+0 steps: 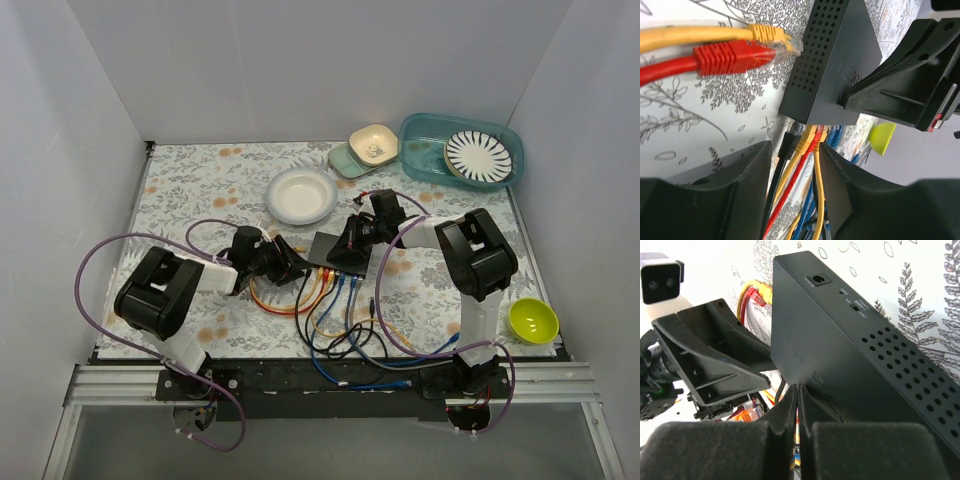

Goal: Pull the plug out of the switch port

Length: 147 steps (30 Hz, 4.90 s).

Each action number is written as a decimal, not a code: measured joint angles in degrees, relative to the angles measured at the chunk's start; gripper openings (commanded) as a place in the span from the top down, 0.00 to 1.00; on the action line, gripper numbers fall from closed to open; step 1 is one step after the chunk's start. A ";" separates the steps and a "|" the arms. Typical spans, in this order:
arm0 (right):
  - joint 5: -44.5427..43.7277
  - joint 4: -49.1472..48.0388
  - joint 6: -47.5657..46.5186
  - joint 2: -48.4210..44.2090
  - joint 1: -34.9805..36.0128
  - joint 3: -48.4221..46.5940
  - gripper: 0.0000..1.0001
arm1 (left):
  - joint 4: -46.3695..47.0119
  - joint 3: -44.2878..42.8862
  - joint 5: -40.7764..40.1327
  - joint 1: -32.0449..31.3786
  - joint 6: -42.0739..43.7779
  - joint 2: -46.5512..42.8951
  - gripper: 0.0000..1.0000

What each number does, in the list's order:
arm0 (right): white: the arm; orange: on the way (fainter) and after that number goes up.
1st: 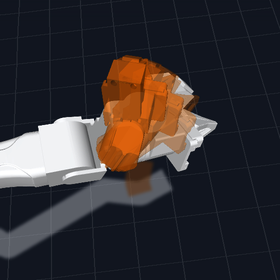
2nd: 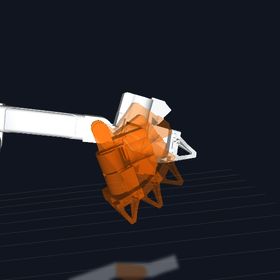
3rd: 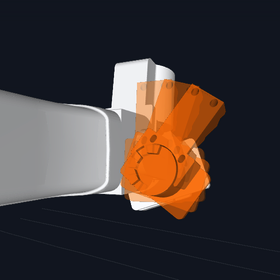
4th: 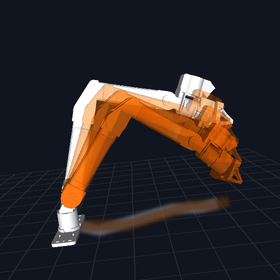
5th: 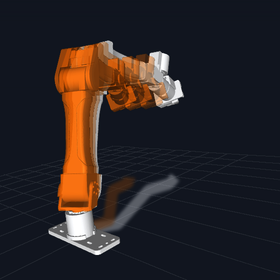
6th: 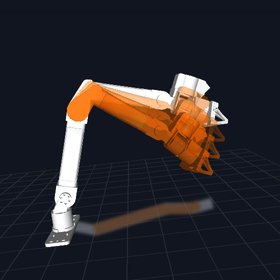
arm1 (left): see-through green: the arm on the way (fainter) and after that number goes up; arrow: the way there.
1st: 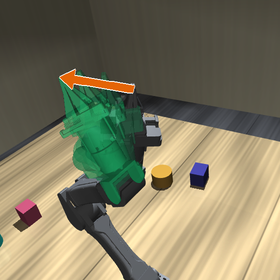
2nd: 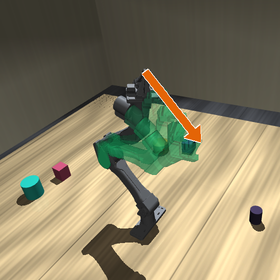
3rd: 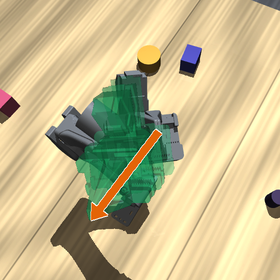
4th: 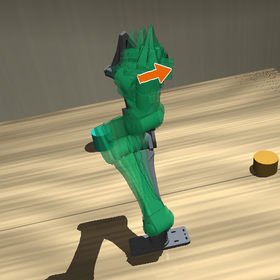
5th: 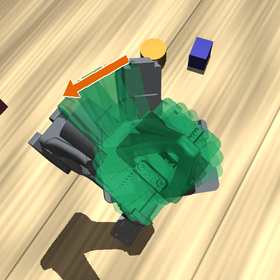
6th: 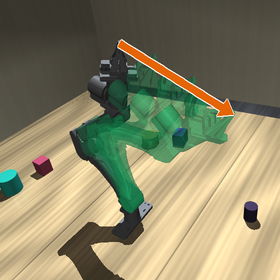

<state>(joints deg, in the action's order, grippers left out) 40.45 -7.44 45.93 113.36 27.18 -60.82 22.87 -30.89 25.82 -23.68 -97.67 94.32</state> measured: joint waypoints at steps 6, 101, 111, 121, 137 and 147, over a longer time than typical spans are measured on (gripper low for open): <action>0.94 0.02 0.04 0.50 -0.09 -0.26 0.96 | 5.79 -1.11 1.51 0.28 0.33 4.26 0.60; -28.76 19.32 -13.40 -0.76 11.45 -10.56 0.96 | 3.72 2.60 8.79 3.28 5.62 1.20 0.96; -32.30 16.55 -11.23 -12.74 6.19 -3.10 0.94 | -5.35 -4.96 0.94 7.96 4.39 -8.70 0.36; -32.68 14.08 -9.05 -6.88 -5.68 -6.69 0.87 | -7.15 -9.51 1.68 7.48 0.74 -7.04 0.02; -30.18 14.01 -9.51 5.81 -9.18 -17.73 0.89 | -6.91 -11.89 0.81 -9.01 -3.50 1.84 0.02; -27.02 10.54 -8.35 1.62 -9.16 -10.16 0.89 | -2.58 -10.97 -1.38 -8.39 -4.48 7.08 0.57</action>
<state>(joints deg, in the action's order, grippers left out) 13.43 3.09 37.58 114.98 18.02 -70.98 20.29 -41.87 24.45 -32.08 -102.15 101.41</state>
